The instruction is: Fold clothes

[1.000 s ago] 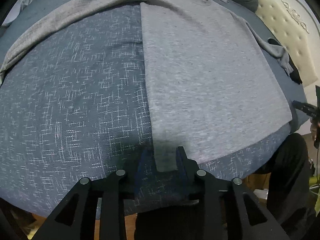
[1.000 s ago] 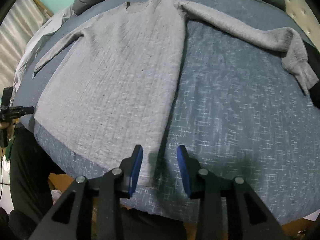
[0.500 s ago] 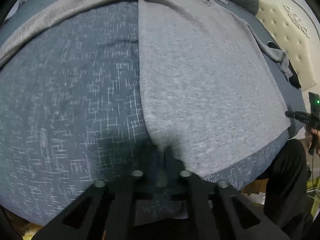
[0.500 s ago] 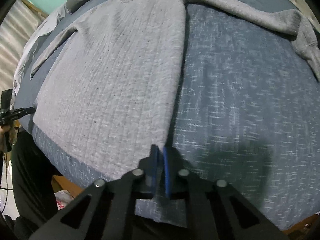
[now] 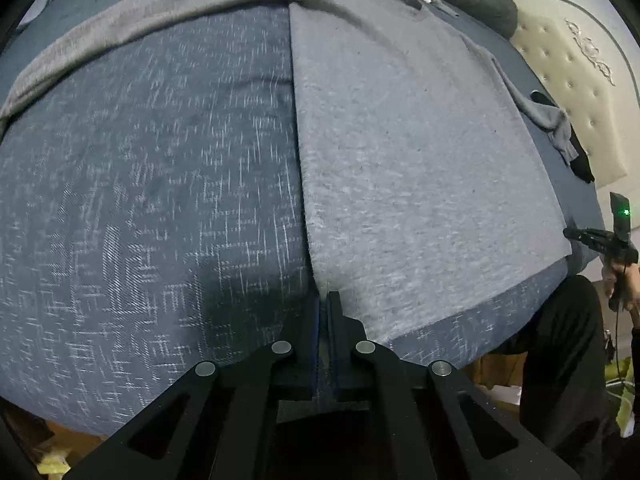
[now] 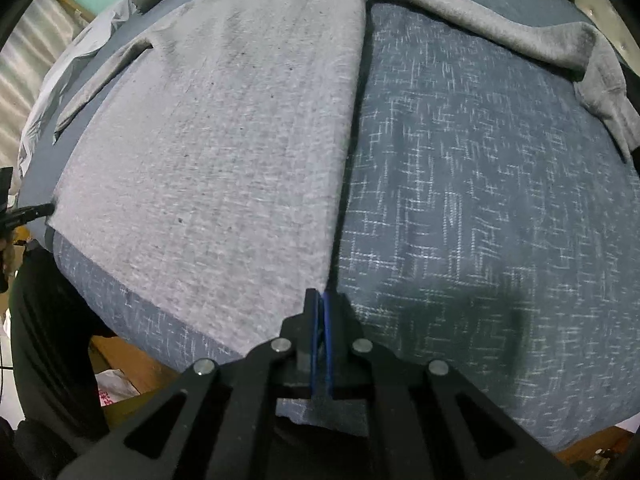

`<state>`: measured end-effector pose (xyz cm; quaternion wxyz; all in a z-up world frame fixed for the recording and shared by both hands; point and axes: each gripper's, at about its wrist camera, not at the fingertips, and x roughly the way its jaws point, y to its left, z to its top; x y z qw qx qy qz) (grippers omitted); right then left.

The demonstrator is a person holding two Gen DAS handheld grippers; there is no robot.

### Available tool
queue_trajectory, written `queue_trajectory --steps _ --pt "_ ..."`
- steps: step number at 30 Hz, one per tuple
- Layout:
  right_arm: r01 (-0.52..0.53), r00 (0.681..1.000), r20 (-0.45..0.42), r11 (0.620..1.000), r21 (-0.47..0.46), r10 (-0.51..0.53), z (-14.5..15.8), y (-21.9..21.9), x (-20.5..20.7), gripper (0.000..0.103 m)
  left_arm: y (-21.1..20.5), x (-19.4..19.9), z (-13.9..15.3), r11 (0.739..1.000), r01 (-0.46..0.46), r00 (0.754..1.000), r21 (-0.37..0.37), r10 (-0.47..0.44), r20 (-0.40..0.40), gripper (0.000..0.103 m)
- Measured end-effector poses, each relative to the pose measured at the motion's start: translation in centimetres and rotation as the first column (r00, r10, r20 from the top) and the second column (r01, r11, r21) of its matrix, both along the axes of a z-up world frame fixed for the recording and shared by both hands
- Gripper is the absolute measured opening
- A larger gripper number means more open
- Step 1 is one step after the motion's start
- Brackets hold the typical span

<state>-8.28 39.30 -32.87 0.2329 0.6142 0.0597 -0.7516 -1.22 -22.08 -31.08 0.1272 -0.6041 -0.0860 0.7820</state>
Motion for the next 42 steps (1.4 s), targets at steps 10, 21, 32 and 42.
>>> queue_trajectory --steps 10,21,32,42 --pt "0.085 0.990 -0.110 0.993 -0.082 -0.093 4.0 2.1 -3.0 0.029 -0.8 -1.4 1.7 0.998 -0.034 0.999 -0.048 0.032 -0.041 0.018" --pt "0.228 0.945 -0.197 0.958 -0.173 -0.261 7.1 5.8 -7.1 0.040 1.4 -6.8 4.8 0.990 -0.128 0.979 -0.054 0.118 -0.168 0.028" --pt "0.536 0.776 -0.266 0.820 -0.202 -0.572 9.2 18.4 -16.4 0.055 8.5 -15.2 4.9 0.990 -0.135 0.959 0.030 0.138 -0.247 0.031" --pt "0.704 0.651 -0.251 0.694 -0.152 -0.716 5.0 24.7 -17.9 0.055 13.9 -18.2 1.0 0.989 -0.122 0.952 0.083 0.141 -0.273 0.031"
